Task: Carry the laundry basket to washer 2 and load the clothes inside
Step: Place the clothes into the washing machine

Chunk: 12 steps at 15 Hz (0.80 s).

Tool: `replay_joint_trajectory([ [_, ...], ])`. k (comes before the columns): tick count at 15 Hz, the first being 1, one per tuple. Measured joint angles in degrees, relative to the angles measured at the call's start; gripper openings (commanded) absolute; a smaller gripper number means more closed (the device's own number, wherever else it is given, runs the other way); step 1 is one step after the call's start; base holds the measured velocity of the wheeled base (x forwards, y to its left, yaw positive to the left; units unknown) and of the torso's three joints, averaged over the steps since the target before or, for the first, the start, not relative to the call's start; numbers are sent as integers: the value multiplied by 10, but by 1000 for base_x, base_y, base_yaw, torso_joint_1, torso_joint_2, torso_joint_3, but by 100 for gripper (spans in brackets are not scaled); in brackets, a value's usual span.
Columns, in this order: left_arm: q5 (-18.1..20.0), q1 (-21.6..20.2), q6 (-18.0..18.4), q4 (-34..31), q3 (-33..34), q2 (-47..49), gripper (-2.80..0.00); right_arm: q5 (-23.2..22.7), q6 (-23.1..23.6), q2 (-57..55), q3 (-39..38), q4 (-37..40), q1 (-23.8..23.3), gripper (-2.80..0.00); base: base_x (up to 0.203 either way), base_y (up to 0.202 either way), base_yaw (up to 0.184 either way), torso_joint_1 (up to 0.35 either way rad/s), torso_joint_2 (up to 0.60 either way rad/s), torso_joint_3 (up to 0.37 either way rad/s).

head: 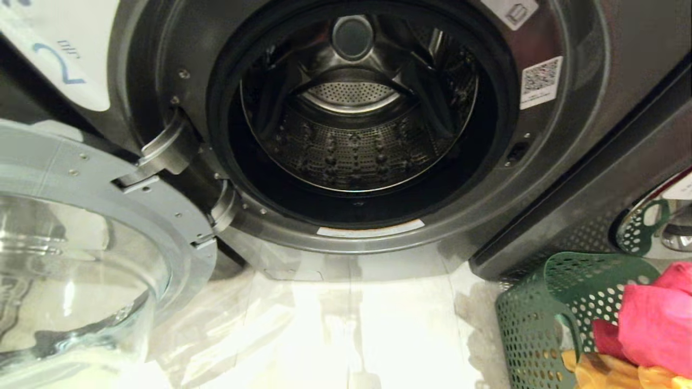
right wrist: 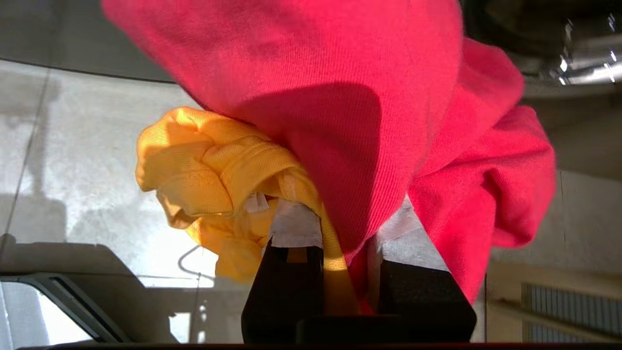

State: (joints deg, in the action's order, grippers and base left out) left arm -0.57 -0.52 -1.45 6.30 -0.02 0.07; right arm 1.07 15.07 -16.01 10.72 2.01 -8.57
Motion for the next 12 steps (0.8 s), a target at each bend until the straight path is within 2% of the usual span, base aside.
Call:
replay_joint_trajectory([
  [12,-1,0,0,0,0,0,-280,0,0,0,0,-2,0,-280,1,-7,169,1,3,2],
])
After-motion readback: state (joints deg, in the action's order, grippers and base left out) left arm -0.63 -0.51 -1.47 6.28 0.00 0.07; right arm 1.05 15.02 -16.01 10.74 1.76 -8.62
